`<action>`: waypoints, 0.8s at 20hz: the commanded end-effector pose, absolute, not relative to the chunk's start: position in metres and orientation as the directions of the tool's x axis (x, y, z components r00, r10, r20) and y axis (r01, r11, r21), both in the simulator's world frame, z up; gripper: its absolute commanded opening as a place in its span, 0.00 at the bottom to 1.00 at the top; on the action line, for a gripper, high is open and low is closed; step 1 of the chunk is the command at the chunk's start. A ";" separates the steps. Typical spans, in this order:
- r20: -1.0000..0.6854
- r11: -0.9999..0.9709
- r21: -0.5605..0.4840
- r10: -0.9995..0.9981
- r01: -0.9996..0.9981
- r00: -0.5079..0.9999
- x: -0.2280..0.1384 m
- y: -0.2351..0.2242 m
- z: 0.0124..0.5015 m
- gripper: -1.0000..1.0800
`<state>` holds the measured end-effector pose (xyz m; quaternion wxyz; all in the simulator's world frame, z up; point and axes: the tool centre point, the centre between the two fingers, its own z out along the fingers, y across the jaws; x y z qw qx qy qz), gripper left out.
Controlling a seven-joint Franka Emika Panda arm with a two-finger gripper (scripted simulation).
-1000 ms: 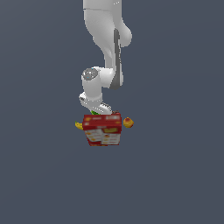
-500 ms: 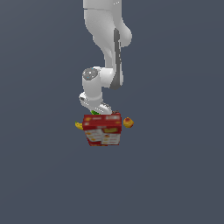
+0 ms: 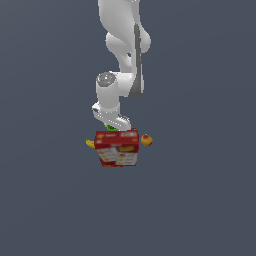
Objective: Pick up a designated object from a clutter of objects.
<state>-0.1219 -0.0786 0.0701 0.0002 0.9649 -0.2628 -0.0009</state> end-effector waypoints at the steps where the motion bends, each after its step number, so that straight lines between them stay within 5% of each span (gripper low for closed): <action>1: 0.000 -0.862 0.001 -0.507 -0.507 0.862 -0.116 -0.071 0.083 0.00; 16: 0.002 -0.862 0.004 -0.508 -0.508 0.862 -0.070 -0.007 0.200 0.00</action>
